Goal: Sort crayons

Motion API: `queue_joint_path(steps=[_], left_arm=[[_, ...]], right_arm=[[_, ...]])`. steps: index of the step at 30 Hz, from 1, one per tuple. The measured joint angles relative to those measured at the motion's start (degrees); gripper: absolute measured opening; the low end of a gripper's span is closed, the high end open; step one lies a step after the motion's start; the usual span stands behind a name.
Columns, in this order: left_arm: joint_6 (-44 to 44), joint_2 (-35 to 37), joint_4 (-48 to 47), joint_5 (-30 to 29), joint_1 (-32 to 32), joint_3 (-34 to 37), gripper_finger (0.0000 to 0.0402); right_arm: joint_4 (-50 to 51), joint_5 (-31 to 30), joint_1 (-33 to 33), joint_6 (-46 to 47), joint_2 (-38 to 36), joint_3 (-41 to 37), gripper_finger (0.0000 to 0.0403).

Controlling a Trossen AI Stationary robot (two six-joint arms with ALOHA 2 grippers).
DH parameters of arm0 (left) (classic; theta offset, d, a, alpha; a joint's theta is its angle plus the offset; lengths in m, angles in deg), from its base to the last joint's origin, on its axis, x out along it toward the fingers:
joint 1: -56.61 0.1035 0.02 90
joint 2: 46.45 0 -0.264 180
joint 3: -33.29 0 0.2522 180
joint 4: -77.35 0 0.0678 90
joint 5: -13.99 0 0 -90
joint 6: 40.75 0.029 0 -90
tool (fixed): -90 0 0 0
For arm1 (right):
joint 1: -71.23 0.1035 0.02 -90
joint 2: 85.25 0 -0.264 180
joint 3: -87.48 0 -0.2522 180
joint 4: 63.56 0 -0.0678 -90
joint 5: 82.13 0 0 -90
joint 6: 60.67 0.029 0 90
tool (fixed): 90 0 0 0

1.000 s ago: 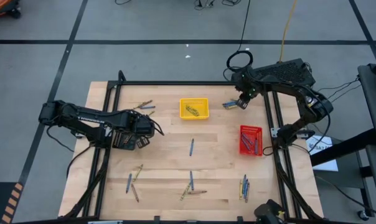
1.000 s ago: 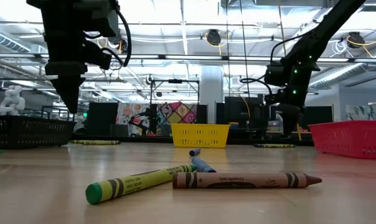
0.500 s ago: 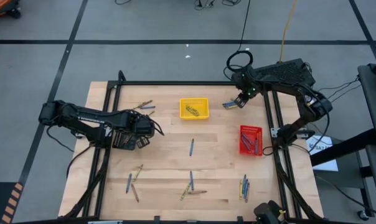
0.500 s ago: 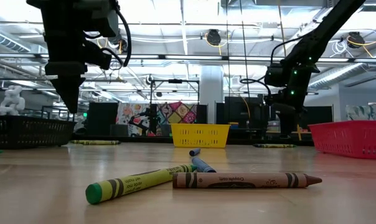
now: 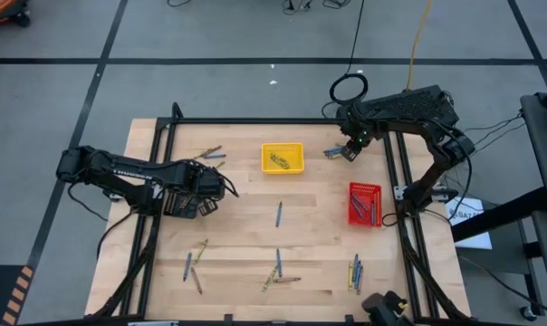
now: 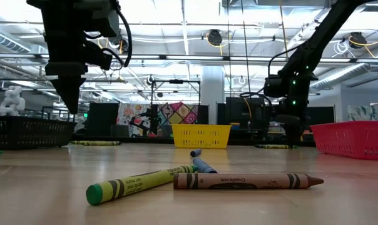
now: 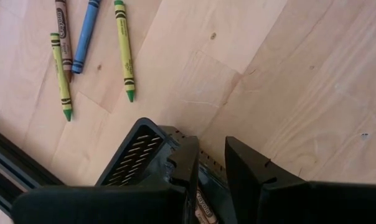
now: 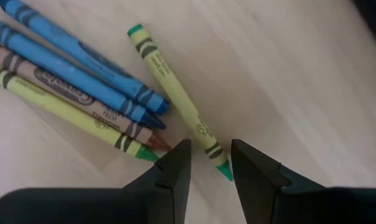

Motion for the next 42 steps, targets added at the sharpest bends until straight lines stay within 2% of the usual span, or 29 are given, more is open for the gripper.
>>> queue_joint_path(steps=[10,18,34,42], left_arm=[[0.1,0.0,0.0,0.0,0.0,0.0,0.007],[0.1,0.0,0.0,0.0,0.0,0.0,0.007],[0.5,0.0,0.0,0.0,0.0,0.0,0.007],[0.3,0.0,0.0,0.0,0.0,0.0,0.007]], right_arm=[[-1.4,-0.3,0.2,-0.6,0.9,0.1,0.0097],[-1.1,-0.9,0.2,0.6,0.9,0.1,0.0009],[-0.9,-1.8,1.0,12.1,0.9,0.1,0.0001],[-0.5,-1.8,1.7,14.0,-3.2,1.0,0.0]])
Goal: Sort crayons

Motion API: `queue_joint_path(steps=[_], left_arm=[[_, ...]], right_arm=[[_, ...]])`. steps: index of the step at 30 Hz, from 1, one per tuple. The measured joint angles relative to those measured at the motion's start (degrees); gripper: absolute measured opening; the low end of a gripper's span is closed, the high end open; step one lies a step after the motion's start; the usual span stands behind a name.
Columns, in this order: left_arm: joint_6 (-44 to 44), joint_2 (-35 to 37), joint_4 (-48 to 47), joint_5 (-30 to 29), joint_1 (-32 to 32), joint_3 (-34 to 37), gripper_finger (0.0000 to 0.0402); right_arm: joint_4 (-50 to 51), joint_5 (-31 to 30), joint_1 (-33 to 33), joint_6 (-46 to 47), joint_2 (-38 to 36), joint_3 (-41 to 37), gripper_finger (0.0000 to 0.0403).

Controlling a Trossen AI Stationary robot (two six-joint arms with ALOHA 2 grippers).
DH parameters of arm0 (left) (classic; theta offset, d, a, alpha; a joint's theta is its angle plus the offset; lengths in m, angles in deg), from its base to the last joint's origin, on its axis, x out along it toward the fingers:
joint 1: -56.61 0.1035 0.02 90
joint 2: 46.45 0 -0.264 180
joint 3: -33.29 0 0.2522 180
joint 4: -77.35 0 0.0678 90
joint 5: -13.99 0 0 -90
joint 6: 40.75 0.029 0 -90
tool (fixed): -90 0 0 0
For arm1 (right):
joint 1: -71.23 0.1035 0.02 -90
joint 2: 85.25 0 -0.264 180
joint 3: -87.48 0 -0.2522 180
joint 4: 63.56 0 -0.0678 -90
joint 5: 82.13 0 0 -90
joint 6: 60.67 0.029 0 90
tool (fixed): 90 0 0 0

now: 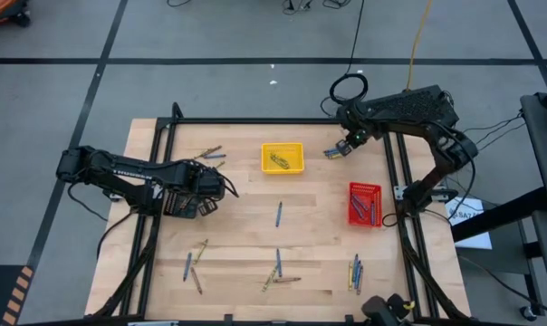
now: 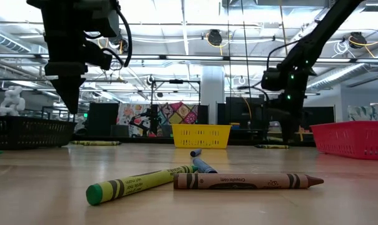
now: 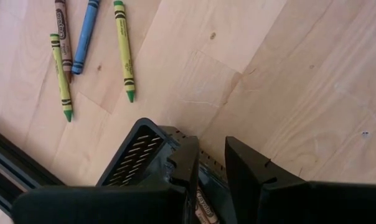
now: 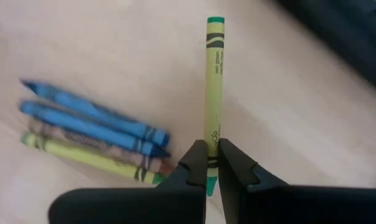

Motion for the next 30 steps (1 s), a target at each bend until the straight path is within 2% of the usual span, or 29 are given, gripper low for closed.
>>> queue_joint_path(steps=[9,19,30], left_arm=[[-0.1,0.0,0.0,0.0,0.0,0.0,0.007],[-0.3,0.0,-0.1,0.0,0.0,0.0,0.007],[-0.4,0.0,0.4,0.0,0.0,0.0,0.007]], right_arm=[[0.1,3.4,1.3,3.9,-4.1,1.1,0.0],[-0.3,3.5,8.4,7.7,-4.3,1.3,0.0],[-2.4,3.6,17.6,11.0,-4.3,8.3,0.0]])
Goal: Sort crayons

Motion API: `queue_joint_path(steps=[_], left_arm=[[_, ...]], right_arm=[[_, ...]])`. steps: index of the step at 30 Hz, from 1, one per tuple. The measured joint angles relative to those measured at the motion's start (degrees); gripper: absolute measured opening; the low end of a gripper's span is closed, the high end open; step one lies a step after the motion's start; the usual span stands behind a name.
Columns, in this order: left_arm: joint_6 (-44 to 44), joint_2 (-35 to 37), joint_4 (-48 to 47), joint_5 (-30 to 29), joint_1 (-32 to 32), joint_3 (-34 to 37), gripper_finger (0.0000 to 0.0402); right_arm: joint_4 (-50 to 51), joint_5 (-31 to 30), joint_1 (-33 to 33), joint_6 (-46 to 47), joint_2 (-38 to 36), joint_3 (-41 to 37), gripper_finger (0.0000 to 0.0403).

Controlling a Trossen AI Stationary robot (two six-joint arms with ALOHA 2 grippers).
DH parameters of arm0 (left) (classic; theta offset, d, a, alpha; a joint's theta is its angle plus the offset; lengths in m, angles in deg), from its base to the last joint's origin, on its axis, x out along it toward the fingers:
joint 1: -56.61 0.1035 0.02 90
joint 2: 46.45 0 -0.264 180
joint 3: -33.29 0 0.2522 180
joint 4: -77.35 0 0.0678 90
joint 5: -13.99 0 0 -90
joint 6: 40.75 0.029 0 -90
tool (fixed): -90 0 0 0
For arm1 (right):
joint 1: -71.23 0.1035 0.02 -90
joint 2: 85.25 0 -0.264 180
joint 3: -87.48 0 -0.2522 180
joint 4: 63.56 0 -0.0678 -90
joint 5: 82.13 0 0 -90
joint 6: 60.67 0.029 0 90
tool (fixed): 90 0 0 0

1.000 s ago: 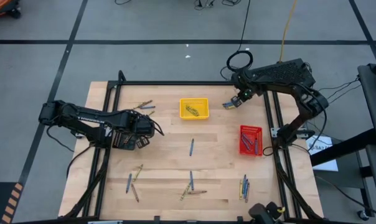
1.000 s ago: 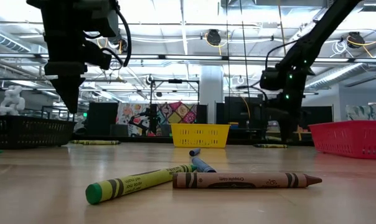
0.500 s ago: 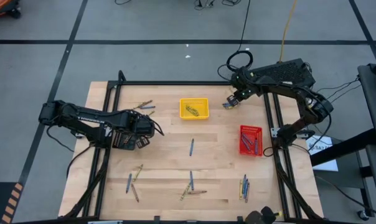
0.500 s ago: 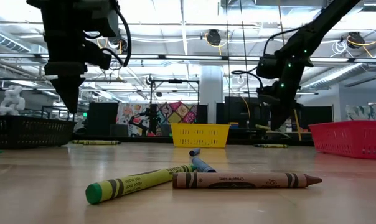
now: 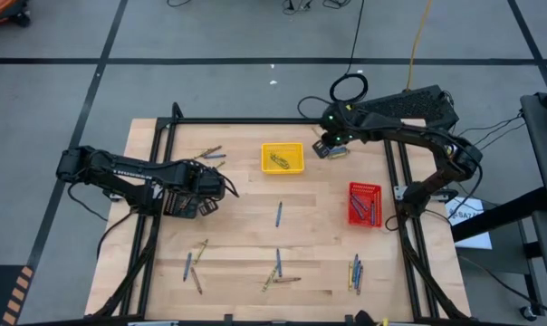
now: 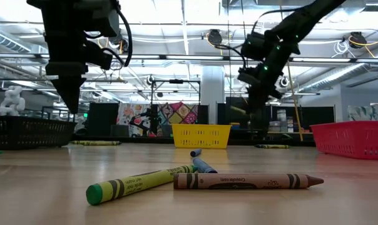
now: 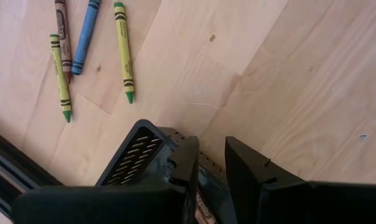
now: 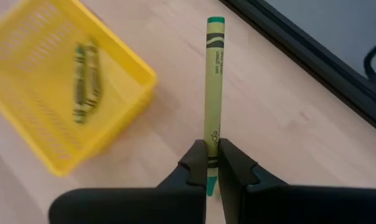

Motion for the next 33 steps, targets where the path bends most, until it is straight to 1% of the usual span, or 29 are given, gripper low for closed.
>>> queue_joint_path(steps=[5,8,16,21,25,28,33], left_arm=[[0.1,0.0,1.7,0.0,0.0,0.0,0.007],[0.6,0.0,2.6,0.0,0.0,0.0,0.007],[1.5,0.0,2.5,0.0,0.0,0.0,0.007],[1.6,0.0,2.6,0.0,0.0,0.0,0.007],[1.6,0.0,3.7,0.0,0.0,0.0,0.007],[1.6,0.0,4.4,0.0,0.0,0.0,0.007],[1.6,0.0,4.3,0.0,0.0,0.0,0.007]], right_arm=[[-2.0,0.3,3.3,2.9,0.0,0.8,0.0],[-3.7,2.9,5.1,4.2,0.6,0.8,0.0],[-9.1,2.9,9.9,7.4,1.1,0.8,0.0],[-10.9,2.9,11.5,9.1,1.1,0.8,0.0],[-12.5,2.7,12.7,11.0,3.3,0.8,0.0],[-14.8,2.7,13.8,10.6,5.9,0.8,0.0],[-18.9,2.7,13.9,10.4,8.2,0.8,0.0]])
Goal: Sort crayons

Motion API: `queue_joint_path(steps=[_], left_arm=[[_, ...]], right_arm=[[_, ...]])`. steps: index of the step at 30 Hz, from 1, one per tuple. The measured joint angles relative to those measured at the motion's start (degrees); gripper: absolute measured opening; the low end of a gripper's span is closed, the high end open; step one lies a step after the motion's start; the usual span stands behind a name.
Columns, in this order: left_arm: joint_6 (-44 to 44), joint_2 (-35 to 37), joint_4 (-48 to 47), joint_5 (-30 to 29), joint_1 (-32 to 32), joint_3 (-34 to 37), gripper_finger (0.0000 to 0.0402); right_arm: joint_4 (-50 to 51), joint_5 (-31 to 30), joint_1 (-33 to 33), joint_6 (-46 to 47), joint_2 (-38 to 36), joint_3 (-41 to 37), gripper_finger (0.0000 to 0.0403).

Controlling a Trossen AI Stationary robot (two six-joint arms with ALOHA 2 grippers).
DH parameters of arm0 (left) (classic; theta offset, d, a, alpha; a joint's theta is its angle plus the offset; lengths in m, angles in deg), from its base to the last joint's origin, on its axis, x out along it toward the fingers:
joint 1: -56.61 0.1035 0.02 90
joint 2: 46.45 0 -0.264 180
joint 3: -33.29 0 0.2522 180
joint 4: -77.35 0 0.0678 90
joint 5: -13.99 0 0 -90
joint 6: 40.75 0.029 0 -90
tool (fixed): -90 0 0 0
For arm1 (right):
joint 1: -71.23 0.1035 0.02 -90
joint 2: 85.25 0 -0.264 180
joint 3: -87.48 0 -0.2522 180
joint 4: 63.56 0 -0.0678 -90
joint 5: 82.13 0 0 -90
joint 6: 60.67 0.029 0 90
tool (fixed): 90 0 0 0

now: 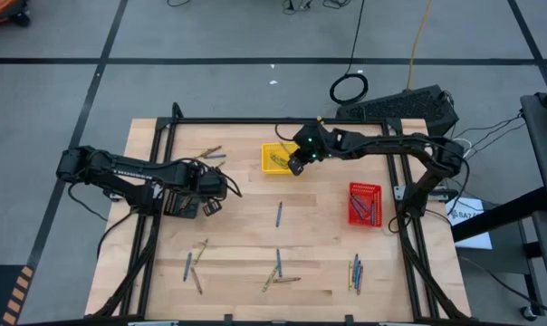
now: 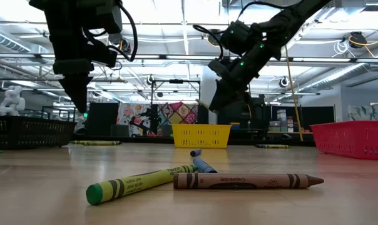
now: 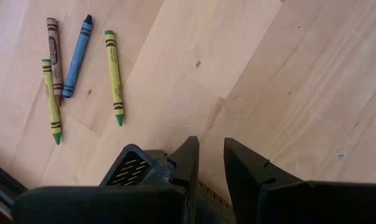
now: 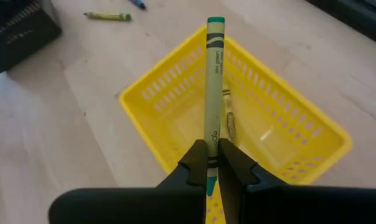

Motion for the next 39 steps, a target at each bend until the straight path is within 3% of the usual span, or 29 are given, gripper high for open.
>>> queue_joint_path(steps=[17,39], left_arm=[[0.0,0.0,0.1,0.0,0.0,0.0,0.007],[0.0,0.0,0.0,0.0,0.0,0.0,0.007]], right_arm=[[-0.3,4.7,-0.2,0.0,5.3,0.1,0.0],[7.1,4.7,-1.2,-3.3,7.6,5.0,0.002]])
